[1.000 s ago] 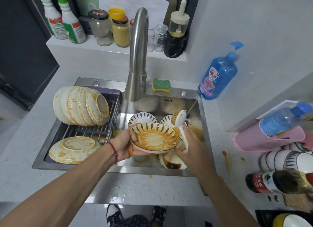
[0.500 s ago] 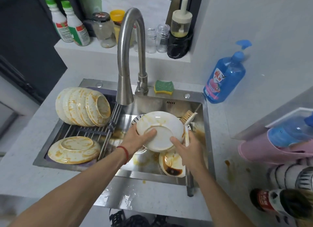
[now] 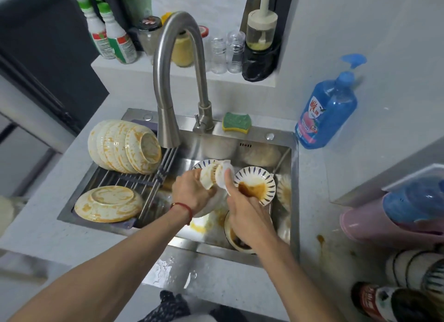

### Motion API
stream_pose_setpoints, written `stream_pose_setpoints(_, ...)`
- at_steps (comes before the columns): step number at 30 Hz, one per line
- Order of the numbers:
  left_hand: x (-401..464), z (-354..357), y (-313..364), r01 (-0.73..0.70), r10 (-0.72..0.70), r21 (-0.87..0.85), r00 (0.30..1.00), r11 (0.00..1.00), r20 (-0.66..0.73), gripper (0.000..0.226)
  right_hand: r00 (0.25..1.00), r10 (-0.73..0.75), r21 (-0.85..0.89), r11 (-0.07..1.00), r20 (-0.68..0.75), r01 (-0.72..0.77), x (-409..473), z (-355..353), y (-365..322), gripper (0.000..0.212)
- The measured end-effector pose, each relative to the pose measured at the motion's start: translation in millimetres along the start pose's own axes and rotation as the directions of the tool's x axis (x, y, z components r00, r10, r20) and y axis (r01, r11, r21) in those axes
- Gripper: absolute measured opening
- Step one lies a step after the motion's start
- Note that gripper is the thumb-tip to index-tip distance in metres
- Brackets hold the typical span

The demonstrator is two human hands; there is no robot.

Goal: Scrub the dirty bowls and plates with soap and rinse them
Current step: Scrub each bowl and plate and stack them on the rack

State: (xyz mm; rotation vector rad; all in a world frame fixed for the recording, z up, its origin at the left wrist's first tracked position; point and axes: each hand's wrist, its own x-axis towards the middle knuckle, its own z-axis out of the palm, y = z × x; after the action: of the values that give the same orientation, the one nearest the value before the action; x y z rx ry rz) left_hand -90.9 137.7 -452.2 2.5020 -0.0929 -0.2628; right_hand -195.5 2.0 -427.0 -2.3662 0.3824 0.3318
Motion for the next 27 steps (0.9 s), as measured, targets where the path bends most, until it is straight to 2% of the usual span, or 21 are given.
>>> stream_pose_setpoints(2,-1,-2,2,-0.025,0.023,0.08,1.0,0.996,0.016,0.029,0.998,0.061,0.077,0.995,-0.024,-0.059,10,0,6,0.077)
stream_pose_setpoints(7,0,-11,1,-0.054,0.051,0.098,0.998,0.994,0.027,0.026,0.999,-0.054,0.119,0.992,0.007,0.053,0,2,2,0.069)
stream_pose_setpoints(10,-4,-12,1,-0.096,0.09,0.115,0.994,0.989,0.059,0.026,1.0,0.015,0.163,0.987,-0.027,-0.01,14,-1,13,0.068)
stream_pose_setpoints(12,-5,-12,2,-0.106,0.099,0.11,0.993,0.988,0.071,0.026,0.997,-0.078,0.148,0.986,-0.02,0.08,3,1,5,0.066)
stream_pose_setpoints(14,-5,-12,1,-0.098,0.093,0.072,0.993,0.993,0.077,0.03,0.994,-0.109,0.145,0.983,-0.025,0.112,1,1,4,0.065)
stream_pose_setpoints(18,-6,-13,-3,-0.092,0.09,0.033,0.995,0.995,0.043,0.037,1.0,0.02,0.193,0.981,-0.017,-0.016,16,-5,19,0.061)
stream_pose_setpoints(21,-5,-14,-8,-0.059,0.063,-0.088,0.997,0.994,0.051,0.04,0.999,-0.029,0.231,0.973,0.014,0.025,7,-4,13,0.061)
stream_pose_setpoints(25,-7,-19,-16,-0.043,0.063,-0.213,0.994,0.976,0.088,0.044,0.997,0.073,0.246,0.967,0.013,-0.074,19,-14,29,0.055)
stream_pose_setpoints(27,-5,-21,-18,-0.021,0.057,-0.305,0.992,0.952,0.109,0.048,0.999,0.023,0.298,0.954,0.046,-0.035,12,-16,27,0.054)
